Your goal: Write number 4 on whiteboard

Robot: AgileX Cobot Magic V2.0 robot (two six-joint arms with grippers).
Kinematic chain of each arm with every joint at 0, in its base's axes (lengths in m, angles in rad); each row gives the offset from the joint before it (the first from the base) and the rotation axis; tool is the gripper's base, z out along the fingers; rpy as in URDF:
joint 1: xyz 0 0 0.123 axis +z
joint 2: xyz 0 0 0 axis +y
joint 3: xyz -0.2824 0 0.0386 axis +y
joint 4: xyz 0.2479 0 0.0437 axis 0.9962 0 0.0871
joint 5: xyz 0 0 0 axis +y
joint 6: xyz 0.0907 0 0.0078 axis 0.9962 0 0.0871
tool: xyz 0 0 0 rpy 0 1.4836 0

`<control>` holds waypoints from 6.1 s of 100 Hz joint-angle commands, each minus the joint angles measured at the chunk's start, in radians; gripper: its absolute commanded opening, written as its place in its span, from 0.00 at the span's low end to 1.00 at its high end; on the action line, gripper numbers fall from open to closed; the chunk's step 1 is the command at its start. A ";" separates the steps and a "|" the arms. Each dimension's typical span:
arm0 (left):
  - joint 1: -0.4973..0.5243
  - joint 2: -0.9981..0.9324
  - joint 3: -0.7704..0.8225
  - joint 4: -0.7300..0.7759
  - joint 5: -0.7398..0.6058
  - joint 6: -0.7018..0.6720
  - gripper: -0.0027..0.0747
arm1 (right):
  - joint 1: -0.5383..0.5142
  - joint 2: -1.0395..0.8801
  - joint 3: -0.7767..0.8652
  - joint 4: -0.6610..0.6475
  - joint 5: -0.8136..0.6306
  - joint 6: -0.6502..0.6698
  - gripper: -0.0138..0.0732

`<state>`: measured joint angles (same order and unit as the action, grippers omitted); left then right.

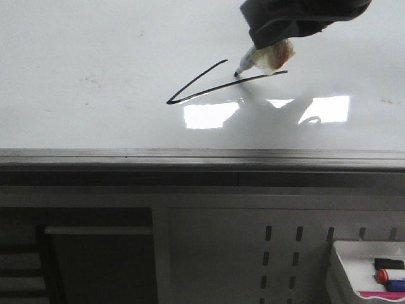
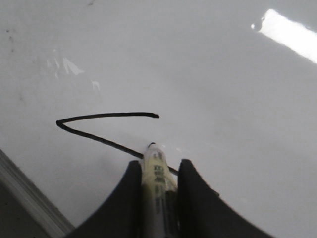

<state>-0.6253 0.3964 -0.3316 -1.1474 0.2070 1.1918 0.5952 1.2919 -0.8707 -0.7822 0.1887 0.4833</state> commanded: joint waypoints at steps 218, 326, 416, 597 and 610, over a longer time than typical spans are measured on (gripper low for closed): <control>0.002 0.407 -0.493 0.322 0.517 0.000 0.46 | 0.566 -0.293 -0.034 0.073 0.142 -0.049 0.08; -0.002 0.506 -0.620 0.284 0.773 0.000 0.27 | 0.724 -0.290 -0.034 0.083 0.072 -0.049 0.08; -0.002 0.506 -0.620 0.306 0.772 0.000 0.01 | 0.724 -0.290 -0.034 0.083 0.061 -0.049 0.20; 0.002 0.786 -0.405 -0.010 0.127 0.042 0.01 | 0.712 -0.615 -0.038 -0.085 0.514 0.011 0.14; 0.002 0.786 -0.362 -0.204 -0.130 0.042 0.01 | 0.712 -0.663 -0.038 -0.091 0.539 0.014 0.09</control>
<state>-0.6253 1.2000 -0.6861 -1.1956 0.2637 1.2341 1.3150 0.6545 -0.8705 -0.8190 0.7578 0.4899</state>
